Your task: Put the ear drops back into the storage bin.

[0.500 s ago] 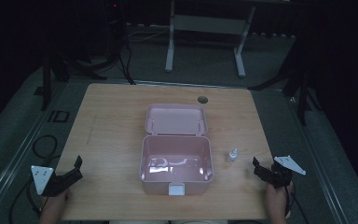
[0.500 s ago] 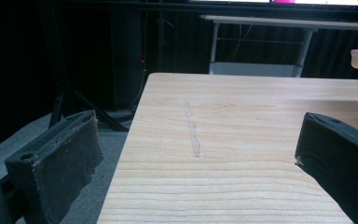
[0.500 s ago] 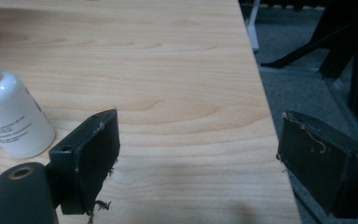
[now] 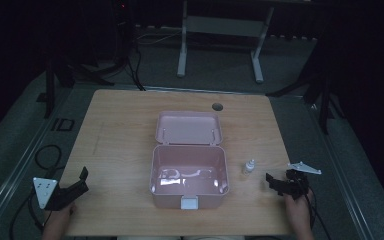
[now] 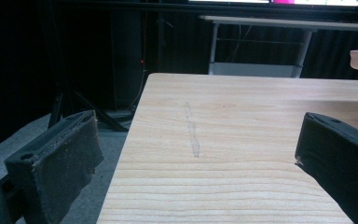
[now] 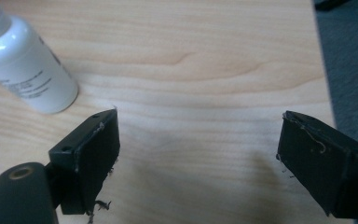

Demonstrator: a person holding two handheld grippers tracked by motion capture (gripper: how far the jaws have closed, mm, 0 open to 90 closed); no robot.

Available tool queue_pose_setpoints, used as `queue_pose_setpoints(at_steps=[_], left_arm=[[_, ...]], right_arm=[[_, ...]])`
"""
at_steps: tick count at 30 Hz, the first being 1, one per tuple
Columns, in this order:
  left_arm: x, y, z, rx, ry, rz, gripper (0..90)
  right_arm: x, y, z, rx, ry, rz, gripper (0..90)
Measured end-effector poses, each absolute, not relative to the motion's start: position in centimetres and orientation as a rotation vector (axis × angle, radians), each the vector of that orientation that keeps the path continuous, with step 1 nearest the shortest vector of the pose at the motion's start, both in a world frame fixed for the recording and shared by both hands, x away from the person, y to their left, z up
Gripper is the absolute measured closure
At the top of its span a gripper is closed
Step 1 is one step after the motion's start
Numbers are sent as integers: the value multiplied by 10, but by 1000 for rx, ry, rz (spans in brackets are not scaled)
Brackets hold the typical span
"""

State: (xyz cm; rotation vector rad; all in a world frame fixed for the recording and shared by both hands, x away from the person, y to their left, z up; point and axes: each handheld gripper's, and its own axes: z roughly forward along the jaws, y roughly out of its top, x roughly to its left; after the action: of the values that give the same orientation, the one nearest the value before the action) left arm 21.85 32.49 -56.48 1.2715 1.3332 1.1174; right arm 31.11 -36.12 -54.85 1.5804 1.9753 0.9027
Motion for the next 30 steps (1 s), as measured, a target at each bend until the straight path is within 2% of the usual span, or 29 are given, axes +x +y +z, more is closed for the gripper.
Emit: queue_pose_setpoints(at_steps=[16,30], left_arm=[[218,325,-565,1271,1333,1119,4],[218,325,-565,1272,1332,1122,4]], right_arm=[[311,-340,-529,1470,2405,584,115],[310,-337,-515,1429,2647,300,129]])
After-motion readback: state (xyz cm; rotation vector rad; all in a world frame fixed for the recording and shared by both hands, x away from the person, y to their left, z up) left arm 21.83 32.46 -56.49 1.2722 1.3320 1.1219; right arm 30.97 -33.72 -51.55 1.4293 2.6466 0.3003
